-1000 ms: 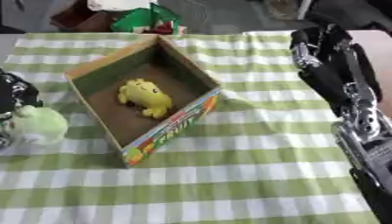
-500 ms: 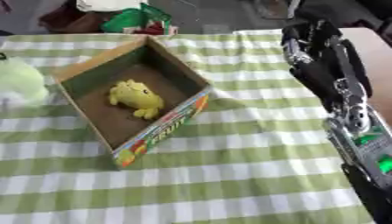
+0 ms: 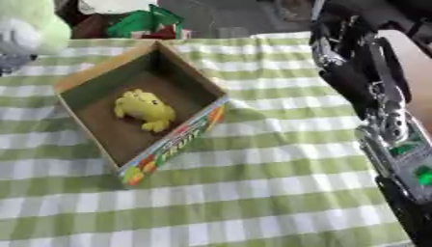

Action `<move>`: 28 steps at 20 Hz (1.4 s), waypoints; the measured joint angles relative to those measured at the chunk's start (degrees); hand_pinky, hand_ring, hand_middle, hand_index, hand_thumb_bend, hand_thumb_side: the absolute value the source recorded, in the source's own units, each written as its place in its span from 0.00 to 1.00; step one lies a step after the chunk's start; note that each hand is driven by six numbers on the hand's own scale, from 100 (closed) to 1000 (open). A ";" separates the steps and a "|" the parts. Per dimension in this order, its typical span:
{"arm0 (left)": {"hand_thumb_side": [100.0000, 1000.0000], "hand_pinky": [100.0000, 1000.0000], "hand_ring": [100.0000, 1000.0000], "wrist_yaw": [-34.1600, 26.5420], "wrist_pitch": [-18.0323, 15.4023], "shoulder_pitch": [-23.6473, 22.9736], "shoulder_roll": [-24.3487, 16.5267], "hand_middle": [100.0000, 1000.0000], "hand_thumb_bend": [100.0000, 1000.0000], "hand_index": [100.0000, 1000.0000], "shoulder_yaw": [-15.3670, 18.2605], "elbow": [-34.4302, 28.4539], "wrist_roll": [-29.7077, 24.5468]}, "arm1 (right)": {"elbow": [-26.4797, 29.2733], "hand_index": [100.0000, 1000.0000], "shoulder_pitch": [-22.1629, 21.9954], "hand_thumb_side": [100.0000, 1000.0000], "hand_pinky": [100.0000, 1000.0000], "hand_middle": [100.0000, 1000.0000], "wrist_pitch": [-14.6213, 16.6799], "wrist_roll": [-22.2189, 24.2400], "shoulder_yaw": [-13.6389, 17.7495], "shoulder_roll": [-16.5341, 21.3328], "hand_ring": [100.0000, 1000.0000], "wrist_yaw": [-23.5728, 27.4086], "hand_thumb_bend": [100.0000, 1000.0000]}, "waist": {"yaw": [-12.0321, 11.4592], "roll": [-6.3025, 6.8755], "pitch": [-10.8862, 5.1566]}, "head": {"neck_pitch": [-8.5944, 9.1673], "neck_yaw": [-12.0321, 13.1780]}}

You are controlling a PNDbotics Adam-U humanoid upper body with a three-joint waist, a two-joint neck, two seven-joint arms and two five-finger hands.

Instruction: Pick up objects on the table and place them in the box.

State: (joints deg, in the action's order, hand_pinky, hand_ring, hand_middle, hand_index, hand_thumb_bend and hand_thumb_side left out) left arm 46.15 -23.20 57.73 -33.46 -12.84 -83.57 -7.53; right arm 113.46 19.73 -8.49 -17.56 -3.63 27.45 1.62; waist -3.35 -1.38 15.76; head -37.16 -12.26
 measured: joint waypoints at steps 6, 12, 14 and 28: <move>0.21 0.00 0.25 -2.91 0.62 3.03 7.01 0.22 0.00 0.27 1.02 8.25 -3.25 | 0.00 0.88 0.50 0.37 0.79 0.62 0.01 0.31 -0.31 0.00 0.77 0.04 0.00 | 0.86 0.08 0.17 | 0.95 1.58; 0.18 0.01 0.32 -7.42 -1.33 4.58 11.81 0.29 0.00 0.37 -0.02 17.05 -8.09 | 0.00 0.88 0.98 0.37 0.79 0.62 -0.01 0.67 -0.65 0.00 0.77 0.09 0.00 | 1.60 0.30 0.59 | 1.49 2.55; 0.18 0.03 0.34 -7.95 -1.95 5.32 12.75 0.31 0.00 0.40 -0.09 19.97 -9.88 | 0.00 0.88 1.00 0.37 0.79 0.62 -0.02 0.81 -0.66 0.00 0.77 0.10 0.00 | 1.80 0.47 0.78 | 1.50 2.73; 0.90 0.67 0.87 0.66 -8.71 7.08 15.28 0.84 0.27 0.97 2.08 32.73 -22.01 | 0.00 0.88 0.99 0.37 0.80 0.62 -0.12 0.96 -0.96 -0.01 0.78 0.11 0.00 | 1.81 0.79 1.27 | 1.48 2.29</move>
State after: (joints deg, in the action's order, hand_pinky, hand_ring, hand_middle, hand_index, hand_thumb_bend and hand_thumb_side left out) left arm 46.80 -31.91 64.80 -18.18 -10.76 -50.84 -29.54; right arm 113.46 20.72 -8.61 -16.60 -4.59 27.44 1.73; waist -1.54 -0.58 17.03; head -35.68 -9.97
